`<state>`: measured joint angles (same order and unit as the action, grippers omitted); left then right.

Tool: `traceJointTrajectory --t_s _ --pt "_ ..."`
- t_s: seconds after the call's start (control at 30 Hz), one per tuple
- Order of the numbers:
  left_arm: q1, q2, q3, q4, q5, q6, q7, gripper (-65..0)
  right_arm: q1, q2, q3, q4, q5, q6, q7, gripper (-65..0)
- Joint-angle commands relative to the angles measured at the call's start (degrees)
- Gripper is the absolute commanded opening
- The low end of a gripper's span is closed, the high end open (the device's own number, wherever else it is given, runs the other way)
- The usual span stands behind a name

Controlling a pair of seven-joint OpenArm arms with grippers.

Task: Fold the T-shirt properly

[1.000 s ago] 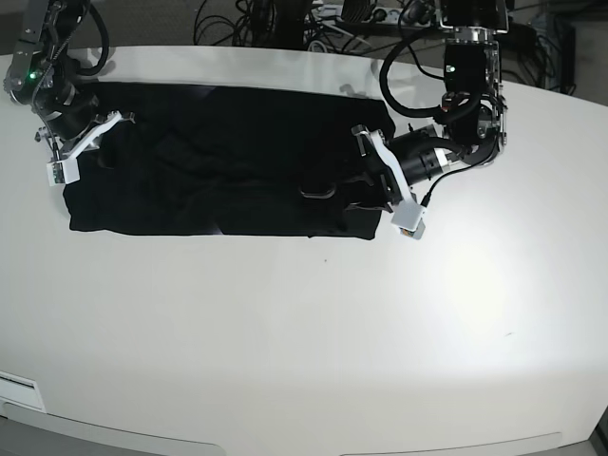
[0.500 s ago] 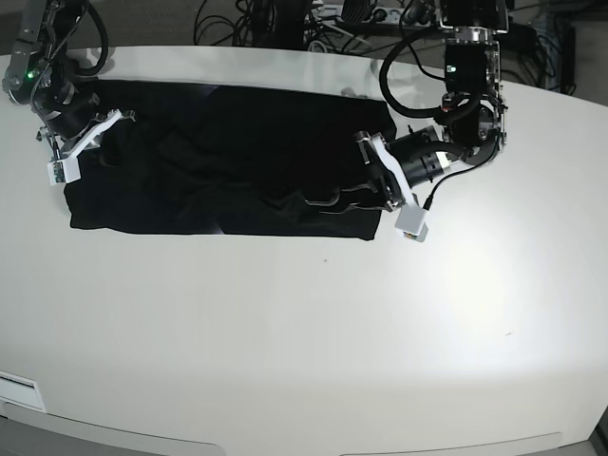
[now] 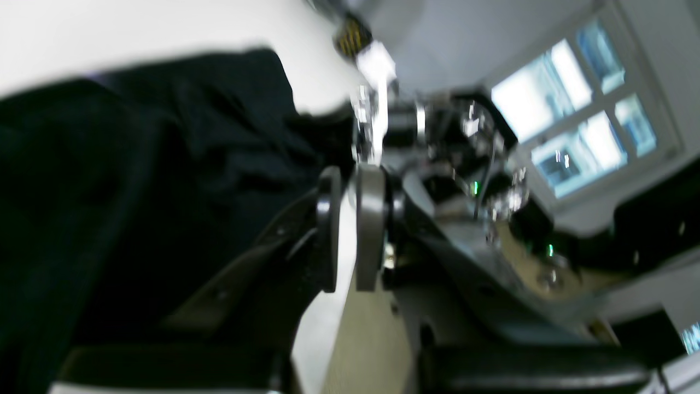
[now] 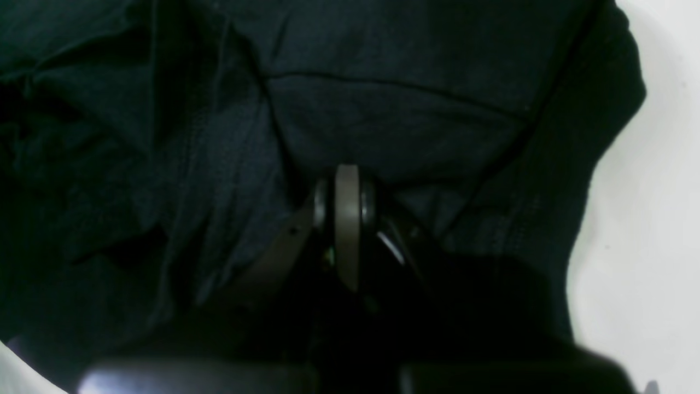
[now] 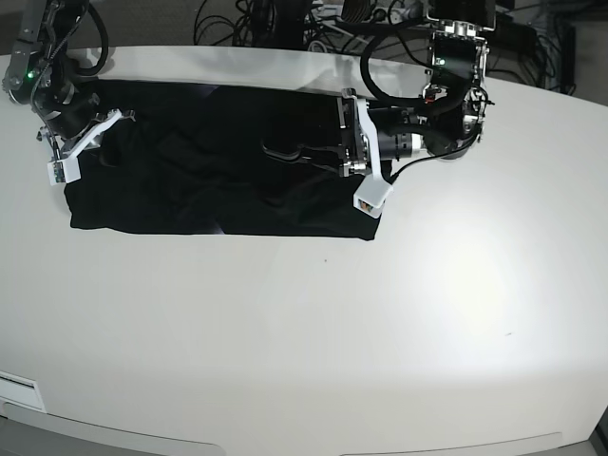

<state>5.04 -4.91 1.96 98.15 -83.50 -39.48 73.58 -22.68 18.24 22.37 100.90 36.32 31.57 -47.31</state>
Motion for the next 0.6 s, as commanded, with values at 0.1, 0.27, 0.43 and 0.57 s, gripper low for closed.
traceJointTrajectory --t_s 0.1,0.27,0.43,0.57 --pt "-1.14 0.13 0.50 1.95 -1.50 -0.52 -0.22 -65.0 -0.17 0.52 0.11 0.35 -0.28 0.35 -1.81 -65.0" --pt "-1.25 0.13 -4.24 7.72 -1.50 -0.52 -0.63 -65.0 -0.17 0.52 0.11 0.35 -0.28 -0.28 -1.84 -65.0" --pt "-1.22 -0.04 -5.75 11.69 -1.50 -0.52 -0.46 -65.0 -0.17 0.52 0.11 0.35 -0.31 -0.46 -1.84 -65.0" --pt "-1.25 -0.72 -7.13 12.57 1.66 -0.52 -1.70 -55.4 -0.20 0.52 0.11 0.35 -0.31 -0.46 -1.86 -65.0"
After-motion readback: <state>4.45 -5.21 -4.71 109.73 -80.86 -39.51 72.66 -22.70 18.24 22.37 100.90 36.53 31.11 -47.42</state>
